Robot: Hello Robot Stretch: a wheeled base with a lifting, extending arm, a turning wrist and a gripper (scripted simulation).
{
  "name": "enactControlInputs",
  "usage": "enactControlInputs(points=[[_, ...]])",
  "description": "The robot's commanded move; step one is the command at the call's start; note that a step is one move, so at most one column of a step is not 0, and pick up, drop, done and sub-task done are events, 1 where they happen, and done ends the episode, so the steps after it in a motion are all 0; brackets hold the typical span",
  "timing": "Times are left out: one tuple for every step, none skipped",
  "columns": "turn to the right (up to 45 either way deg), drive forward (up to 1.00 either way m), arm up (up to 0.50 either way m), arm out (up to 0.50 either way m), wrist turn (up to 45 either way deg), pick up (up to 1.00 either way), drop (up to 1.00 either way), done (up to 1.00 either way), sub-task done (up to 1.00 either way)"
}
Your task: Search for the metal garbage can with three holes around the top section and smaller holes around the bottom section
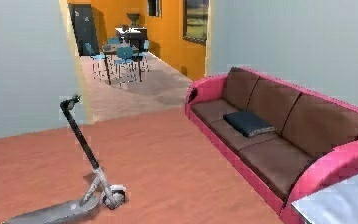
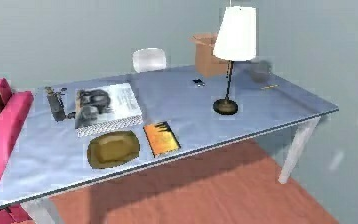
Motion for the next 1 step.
enactControlInputs(points=[[0.0,1.0,0.0,0.0,0.0,0.0,0.0,0.0,0.0]])
